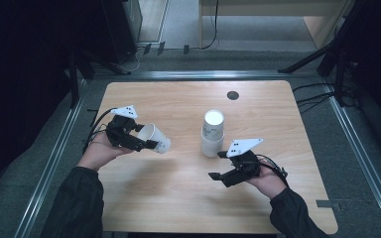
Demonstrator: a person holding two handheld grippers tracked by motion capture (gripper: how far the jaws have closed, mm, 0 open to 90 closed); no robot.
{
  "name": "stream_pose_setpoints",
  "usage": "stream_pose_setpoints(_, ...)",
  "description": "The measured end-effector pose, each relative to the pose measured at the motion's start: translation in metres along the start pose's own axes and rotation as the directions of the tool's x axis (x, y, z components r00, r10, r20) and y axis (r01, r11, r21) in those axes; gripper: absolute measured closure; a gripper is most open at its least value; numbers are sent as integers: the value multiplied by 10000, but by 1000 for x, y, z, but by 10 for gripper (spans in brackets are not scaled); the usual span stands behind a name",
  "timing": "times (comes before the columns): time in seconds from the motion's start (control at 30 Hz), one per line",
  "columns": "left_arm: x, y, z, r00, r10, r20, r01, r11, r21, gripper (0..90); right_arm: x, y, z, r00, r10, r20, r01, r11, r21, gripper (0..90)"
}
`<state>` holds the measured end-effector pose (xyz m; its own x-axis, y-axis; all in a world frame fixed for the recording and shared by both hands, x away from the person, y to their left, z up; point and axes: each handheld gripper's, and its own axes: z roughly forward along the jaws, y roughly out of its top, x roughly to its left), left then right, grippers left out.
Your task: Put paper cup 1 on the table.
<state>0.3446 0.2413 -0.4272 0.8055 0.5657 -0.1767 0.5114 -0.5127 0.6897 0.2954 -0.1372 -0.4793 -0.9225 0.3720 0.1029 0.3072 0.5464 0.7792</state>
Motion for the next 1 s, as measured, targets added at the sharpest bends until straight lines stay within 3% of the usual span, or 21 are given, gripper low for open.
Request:
stream_pose_setpoints(0.17, 10, -2, 2, 9978, 113, -651, -86, 9991, 414, 240, 0, -3, -2, 9998, 73, 190, -74, 10000, 29, 217)
stream_pose_setpoints(0.43, 25, -1, 4, 9934, -473, -1048, 533, 9971, 548, 240, -3, -9, -6, 9991, 255, 333, -258, 9996, 87, 214)
stream_pose_setpoints(0.57, 31, -2, 6, 9861, -545, -1567, 685, 9940, 854, 240, -4, -12, -5, 9985, 340, 429, -348, 9992, 172, 214)
stream_pose_setpoints(0.7, 40, -5, 7, 9804, -806, -1796, 995, 9901, 989, 240, -5, -13, -6, 9982, 349, 483, -361, 9991, 235, 214)
stream_pose_setpoints(0.8, 46, -8, 6, 9725, -975, -2116, 1239, 9856, 1151, 241, -6, -13, -5, 9979, 397, 504, -409, 9989, 232, 213)
stream_pose_setpoints(0.87, 48, -8, 6, 9667, -849, -2413, 1215, 9826, 1408, 241, -7, -13, -4, 9977, 413, 536, -425, 9989, 218, 213)
stream_pose_setpoints(1.0, 51, -5, 3, 9637, -964, -2488, 1299, 9840, 1219, 241, -7, -12, -3, 9979, 382, 532, -394, 9990, 216, 213)
